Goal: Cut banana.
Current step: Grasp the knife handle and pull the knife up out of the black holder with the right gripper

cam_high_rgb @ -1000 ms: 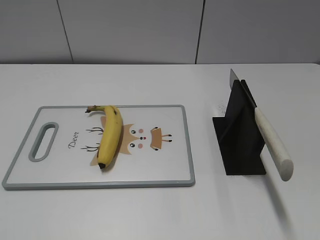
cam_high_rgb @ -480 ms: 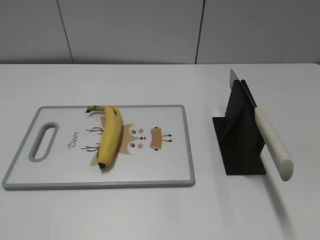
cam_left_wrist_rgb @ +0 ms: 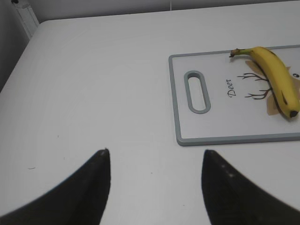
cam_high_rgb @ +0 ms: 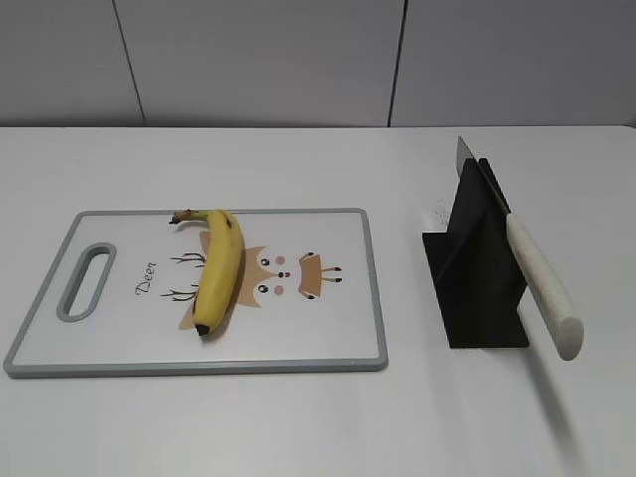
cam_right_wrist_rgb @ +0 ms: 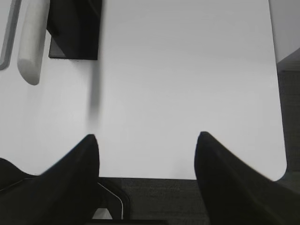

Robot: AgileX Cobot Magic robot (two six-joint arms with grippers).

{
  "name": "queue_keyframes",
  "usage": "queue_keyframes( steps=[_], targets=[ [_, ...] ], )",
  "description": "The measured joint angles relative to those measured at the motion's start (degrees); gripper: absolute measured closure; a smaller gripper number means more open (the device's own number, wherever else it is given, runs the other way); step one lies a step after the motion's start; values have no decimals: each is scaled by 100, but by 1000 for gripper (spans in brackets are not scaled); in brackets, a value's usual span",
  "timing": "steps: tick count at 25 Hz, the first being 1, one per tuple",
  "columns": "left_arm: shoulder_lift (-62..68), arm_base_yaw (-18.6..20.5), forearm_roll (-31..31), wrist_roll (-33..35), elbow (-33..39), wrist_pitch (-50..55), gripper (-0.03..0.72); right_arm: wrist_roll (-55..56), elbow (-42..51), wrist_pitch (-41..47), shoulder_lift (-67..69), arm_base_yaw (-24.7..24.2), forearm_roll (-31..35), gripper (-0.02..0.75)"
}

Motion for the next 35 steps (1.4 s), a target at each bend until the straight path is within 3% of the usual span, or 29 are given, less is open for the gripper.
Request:
queue_keyframes(
  steps=[7, 15, 25, 30, 35],
  targets=[
    [0, 0, 0, 0, 0, 0, 100, 223, -719, 0, 1174, 122, -49, 240],
    [0, 0, 0, 0, 0, 0, 101, 498, -1302, -2, 2260, 853, -120, 272],
    [0, 0, 0, 0, 0, 0, 101, 554, -2025, 1, 3314, 1045, 425, 281],
    [0, 0, 0, 0, 0, 0, 102, 771, -2274, 1, 3522, 1543, 448, 286],
    [0, 0, 0, 0, 0, 0, 102, 1299, -2310, 1, 3824, 2398, 251, 291]
  ],
)
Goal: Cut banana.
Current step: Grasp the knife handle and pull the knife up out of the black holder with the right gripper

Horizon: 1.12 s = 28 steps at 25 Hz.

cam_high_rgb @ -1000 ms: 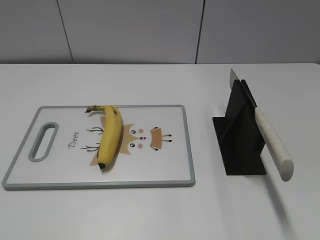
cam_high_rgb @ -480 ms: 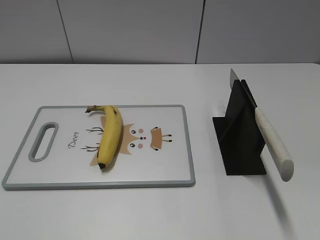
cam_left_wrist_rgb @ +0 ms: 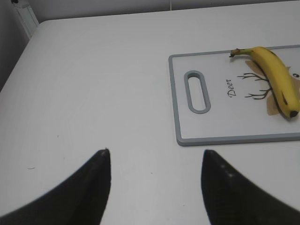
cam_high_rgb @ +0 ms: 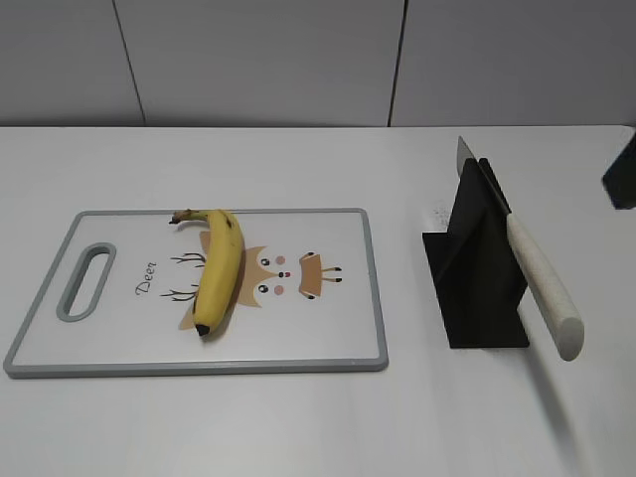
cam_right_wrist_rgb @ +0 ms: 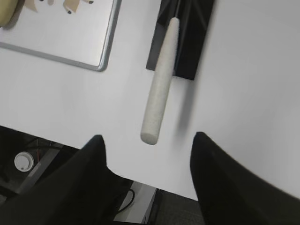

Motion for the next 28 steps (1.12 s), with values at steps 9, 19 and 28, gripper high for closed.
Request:
queue_keyframes(
  steps=[9, 19, 28],
  targets=[
    [0, 0, 0, 0, 0, 0, 109, 399, 0, -11, 873, 738, -208, 291],
    [0, 0, 0, 0, 0, 0, 111, 808, 0, -15, 1616, 738, -615, 292],
    [0, 0, 0, 0, 0, 0, 112, 1432, -4, -15, 2224, 738, -684, 292]
  ],
)
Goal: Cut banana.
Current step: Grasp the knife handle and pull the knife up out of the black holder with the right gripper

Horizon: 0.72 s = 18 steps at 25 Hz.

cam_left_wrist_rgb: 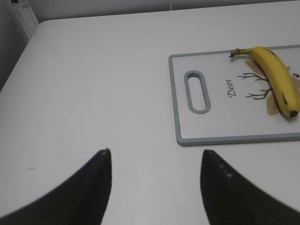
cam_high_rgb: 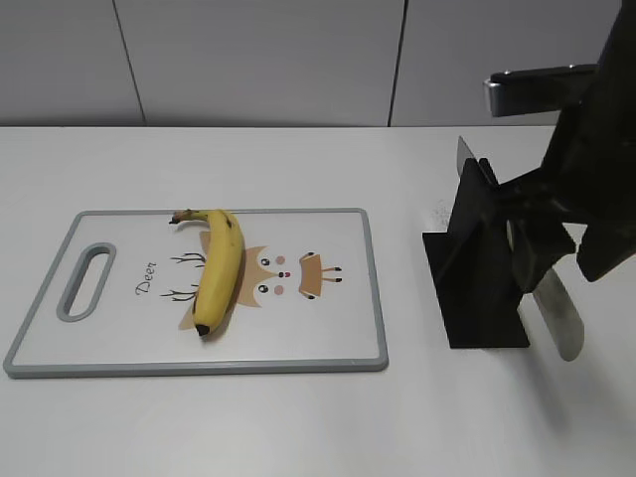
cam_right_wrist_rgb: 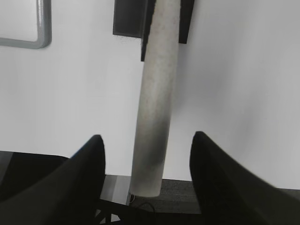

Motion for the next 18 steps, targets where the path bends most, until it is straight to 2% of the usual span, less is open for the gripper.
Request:
queue_keyframes(
  steps=[10, 18],
  targets=[
    [0, 0, 0, 0, 0, 0, 112, 143, 0, 0, 531, 0, -228, 295],
    [0, 0, 0, 0, 0, 0, 112, 184, -7, 0, 896, 0, -234, 345]
  ],
)
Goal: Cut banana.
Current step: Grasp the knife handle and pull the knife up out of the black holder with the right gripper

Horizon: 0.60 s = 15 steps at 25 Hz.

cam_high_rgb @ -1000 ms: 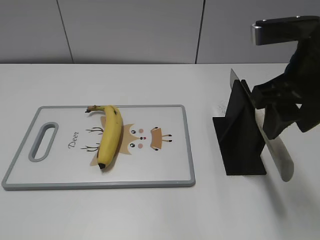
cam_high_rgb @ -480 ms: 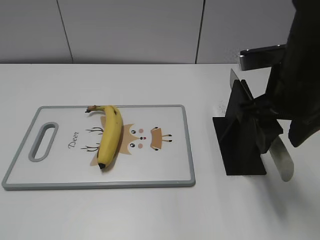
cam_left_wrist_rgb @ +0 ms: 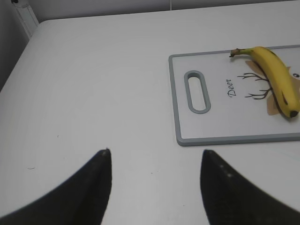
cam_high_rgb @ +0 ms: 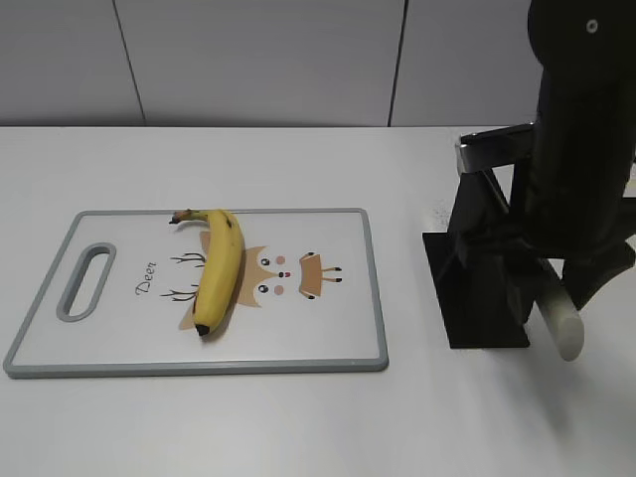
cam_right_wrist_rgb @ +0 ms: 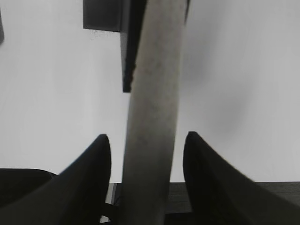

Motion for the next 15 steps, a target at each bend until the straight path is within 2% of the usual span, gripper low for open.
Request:
queue_keyframes(
  steps=[7, 12, 15],
  targets=[
    [0, 0, 0, 0, 0, 0, 112, 173, 0, 0, 16, 0, -5, 430],
    [0, 0, 0, 0, 0, 0, 112, 233, 0, 7, 16, 0, 91, 561],
    [0, 0, 0, 0, 0, 0, 112, 257, 0, 7, 16, 0, 124, 563]
  ],
)
